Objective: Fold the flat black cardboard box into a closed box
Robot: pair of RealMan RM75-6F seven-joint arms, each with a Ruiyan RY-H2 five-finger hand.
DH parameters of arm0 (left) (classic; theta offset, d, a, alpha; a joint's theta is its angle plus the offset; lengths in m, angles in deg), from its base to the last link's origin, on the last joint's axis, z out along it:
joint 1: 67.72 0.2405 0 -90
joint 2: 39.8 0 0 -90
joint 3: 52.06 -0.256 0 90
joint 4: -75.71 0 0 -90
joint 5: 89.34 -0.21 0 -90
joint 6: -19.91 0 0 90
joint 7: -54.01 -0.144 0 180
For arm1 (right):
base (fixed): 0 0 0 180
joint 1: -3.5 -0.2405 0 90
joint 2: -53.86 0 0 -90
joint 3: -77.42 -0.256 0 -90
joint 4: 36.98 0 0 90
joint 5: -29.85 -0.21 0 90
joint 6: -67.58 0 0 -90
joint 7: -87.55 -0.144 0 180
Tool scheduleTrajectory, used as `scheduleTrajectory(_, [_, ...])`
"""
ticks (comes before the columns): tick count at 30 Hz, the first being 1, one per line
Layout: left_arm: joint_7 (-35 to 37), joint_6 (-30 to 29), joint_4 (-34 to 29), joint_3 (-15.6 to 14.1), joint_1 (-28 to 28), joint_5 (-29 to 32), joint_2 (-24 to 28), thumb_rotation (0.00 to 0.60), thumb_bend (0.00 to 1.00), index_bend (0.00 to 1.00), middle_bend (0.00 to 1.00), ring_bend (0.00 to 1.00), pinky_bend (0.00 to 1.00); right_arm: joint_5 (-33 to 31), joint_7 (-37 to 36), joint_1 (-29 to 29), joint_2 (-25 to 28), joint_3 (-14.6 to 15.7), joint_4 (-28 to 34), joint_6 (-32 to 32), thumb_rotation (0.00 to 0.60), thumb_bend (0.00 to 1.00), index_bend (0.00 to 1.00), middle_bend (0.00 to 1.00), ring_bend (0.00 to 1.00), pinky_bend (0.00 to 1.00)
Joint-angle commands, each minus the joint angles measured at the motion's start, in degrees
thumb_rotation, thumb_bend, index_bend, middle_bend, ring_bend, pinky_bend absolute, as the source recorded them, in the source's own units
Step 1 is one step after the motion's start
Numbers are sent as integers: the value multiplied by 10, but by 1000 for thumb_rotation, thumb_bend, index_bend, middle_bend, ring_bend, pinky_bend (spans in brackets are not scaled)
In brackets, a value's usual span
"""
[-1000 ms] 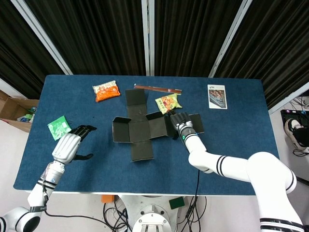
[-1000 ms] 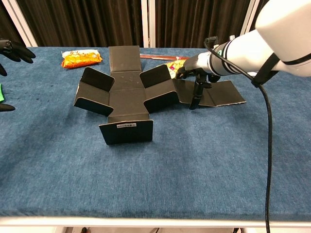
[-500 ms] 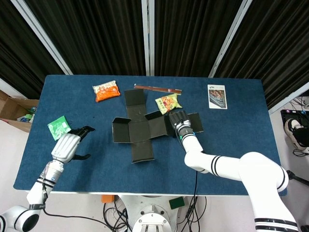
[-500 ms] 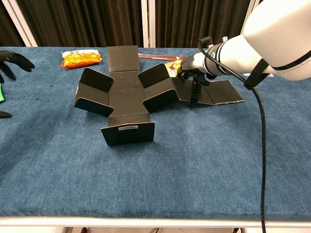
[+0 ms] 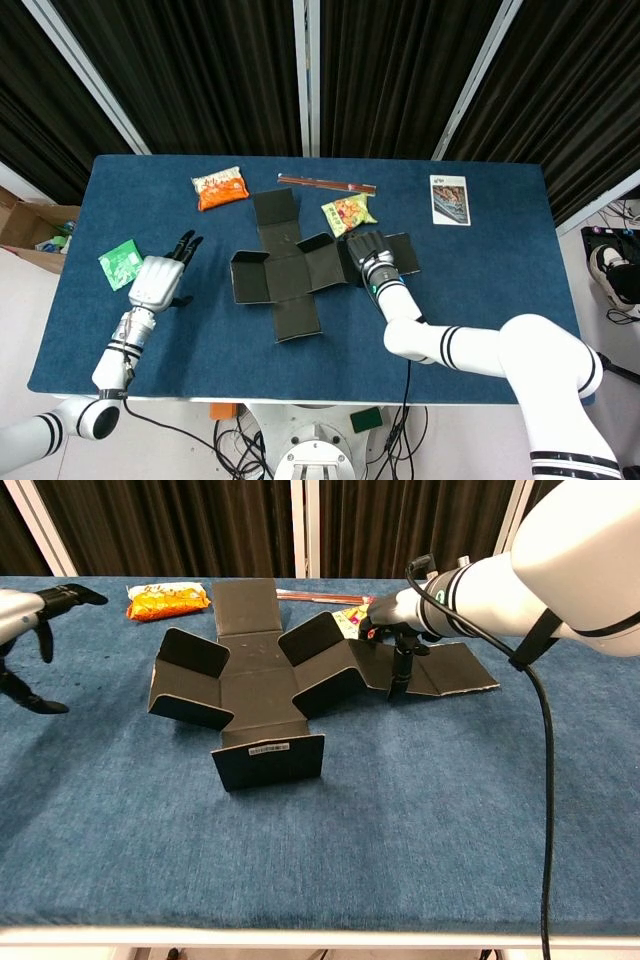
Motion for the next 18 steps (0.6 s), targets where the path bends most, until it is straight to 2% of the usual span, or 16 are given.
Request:
scheduleTrajectory(1, [11,11,28,5,-14,1,-26,600,0,0,0,467,797,5,-3,1,0,-2,2,1,600,286,463,316,788,1000])
scheduleTrajectory(11, [69,39,87,12,-50,-11,-99,600,0,0,0,466,797,38,-15,9,-2,-2,10,13,600,286,463,316,788,1000])
scheduleTrajectory(18, [183,65,55,27,-63,-7,-113,600,0,0,0,464,797,129,-7,14,-1,12,26,46,600,286,468,316,788,1000])
